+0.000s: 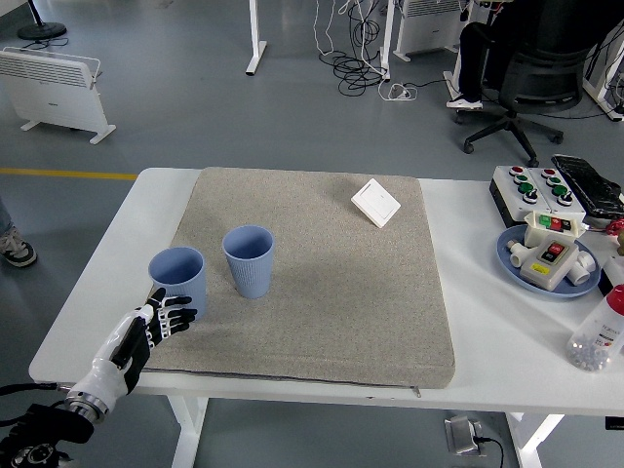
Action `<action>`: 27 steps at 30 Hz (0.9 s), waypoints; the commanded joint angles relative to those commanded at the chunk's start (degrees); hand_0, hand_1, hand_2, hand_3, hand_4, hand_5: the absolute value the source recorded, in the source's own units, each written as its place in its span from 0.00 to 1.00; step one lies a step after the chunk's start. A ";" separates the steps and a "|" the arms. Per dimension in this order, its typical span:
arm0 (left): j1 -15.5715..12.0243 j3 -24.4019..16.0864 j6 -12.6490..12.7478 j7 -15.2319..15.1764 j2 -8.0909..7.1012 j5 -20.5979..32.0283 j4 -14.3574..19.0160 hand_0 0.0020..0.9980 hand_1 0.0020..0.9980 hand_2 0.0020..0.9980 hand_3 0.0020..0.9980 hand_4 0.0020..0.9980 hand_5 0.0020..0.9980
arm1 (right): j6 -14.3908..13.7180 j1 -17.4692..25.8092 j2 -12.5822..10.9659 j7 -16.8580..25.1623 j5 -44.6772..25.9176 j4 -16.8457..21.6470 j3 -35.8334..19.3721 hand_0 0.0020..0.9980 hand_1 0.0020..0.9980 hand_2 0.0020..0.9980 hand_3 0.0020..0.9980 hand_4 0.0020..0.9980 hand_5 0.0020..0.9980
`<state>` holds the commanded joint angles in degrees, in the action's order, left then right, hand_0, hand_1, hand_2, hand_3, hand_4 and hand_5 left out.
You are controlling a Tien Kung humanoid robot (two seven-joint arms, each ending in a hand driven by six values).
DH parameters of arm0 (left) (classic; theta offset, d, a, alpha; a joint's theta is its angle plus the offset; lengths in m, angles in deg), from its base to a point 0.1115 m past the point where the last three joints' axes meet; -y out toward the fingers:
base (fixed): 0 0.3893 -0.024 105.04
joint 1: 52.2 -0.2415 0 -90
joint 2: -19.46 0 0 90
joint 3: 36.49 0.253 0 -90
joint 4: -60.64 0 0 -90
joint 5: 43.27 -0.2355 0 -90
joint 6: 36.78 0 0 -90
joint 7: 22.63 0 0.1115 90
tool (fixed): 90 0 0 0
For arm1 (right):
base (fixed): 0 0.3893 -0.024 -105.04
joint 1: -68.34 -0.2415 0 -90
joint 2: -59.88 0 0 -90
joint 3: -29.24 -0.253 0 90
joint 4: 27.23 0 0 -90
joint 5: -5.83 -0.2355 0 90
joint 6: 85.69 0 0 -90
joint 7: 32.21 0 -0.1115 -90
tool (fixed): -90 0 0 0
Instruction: Push cup pick cup insert cup
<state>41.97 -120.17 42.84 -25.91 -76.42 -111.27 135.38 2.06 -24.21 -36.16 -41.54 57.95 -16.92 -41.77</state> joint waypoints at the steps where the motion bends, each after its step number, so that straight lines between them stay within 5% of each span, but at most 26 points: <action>1: 0.35 0.10 0.03 -0.32 -0.02 0.06 -0.43 0.78 0.69 0.63 0.63 0.64 1.00 | 0.00 -0.01 0.01 -0.01 0.06 0.00 -0.01 0.75 0.63 0.63 0.56 0.07 0.45; 27: 4.99 2.44 1.57 -7.21 -0.68 2.74 -8.96 0.77 0.64 0.57 0.53 0.64 1.00 | 0.01 -0.11 0.14 -0.22 0.27 0.00 0.25 0.75 0.62 0.62 0.56 0.07 0.44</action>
<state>46.95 -117.73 44.42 -33.12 -77.11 -108.53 126.42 2.07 -24.32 -36.02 -41.76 58.22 -16.92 -41.51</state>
